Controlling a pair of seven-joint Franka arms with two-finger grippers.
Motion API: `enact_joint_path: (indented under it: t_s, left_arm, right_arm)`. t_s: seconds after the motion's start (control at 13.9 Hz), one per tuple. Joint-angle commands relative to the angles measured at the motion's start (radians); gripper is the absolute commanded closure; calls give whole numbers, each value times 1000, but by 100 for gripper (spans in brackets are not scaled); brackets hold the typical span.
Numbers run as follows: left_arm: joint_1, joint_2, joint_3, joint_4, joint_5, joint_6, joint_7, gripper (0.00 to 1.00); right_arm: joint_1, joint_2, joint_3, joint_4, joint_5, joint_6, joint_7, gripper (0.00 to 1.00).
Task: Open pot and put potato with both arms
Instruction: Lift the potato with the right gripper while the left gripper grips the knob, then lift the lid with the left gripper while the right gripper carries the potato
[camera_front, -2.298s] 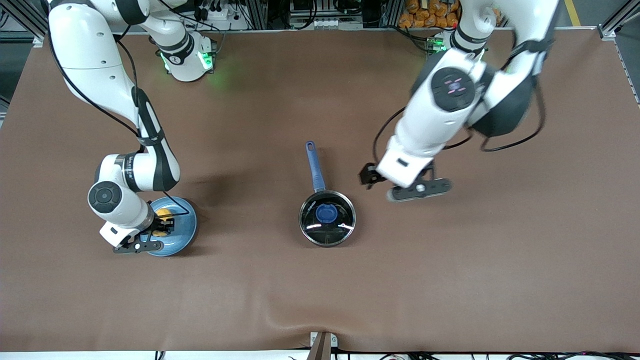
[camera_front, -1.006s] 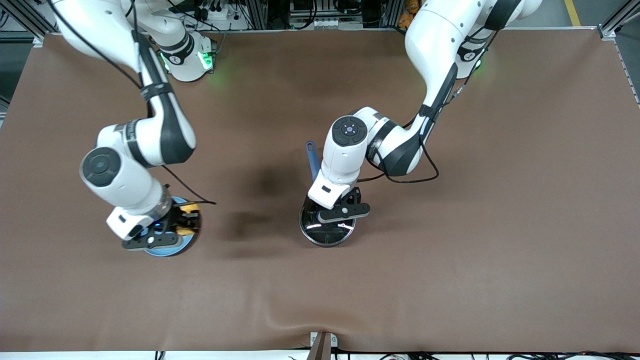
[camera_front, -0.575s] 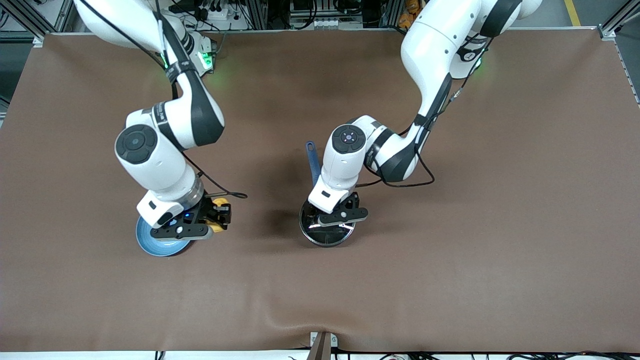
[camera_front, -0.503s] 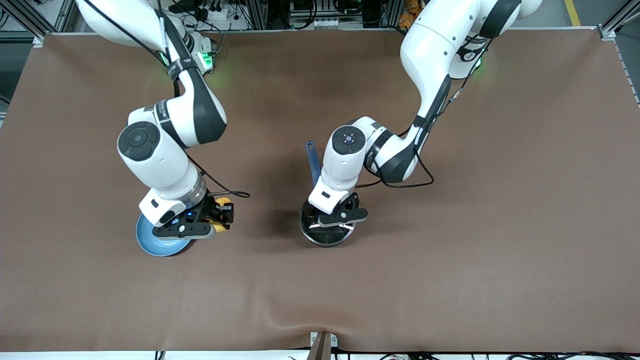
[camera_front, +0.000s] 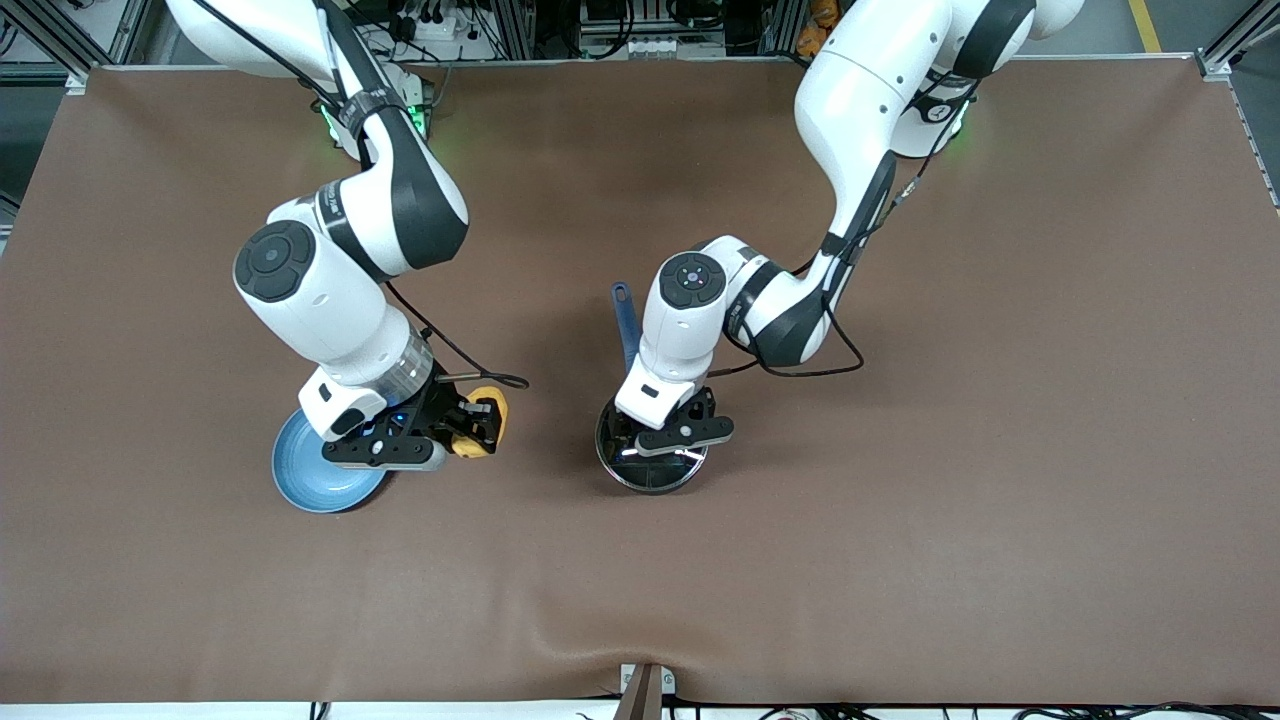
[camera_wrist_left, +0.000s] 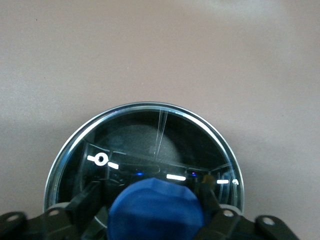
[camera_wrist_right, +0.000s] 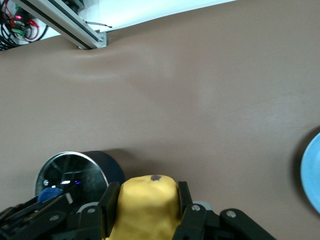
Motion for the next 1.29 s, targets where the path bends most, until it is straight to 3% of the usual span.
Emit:
enact_joint_path:
  t_s: [0.0, 0.36, 0.79, 1.01, 1.22]
  left_arm:
    - [-11, -4, 11, 11, 22, -2, -53, 76]
    - [0, -44, 6, 11, 18, -85, -48, 81]
    - [70, -224, 3, -29, -4, -261, 24, 81]
    - [153, -315, 0, -90, -65, -321, 154, 80]
    - [222, -410, 0, -220, -76, -321, 286, 79]
  right_arm:
    - [13, 0, -6, 13, 37, -10, 16, 100]
    - [34, 11, -6, 19, 34, -2, 42, 100]
    - [63, 34, -6, 30, 31, 13, 50, 100]
    - [122, 116, -11, 131, -1, 11, 140, 100]
    - [159, 251, -14, 266, -36, 47, 177, 100]
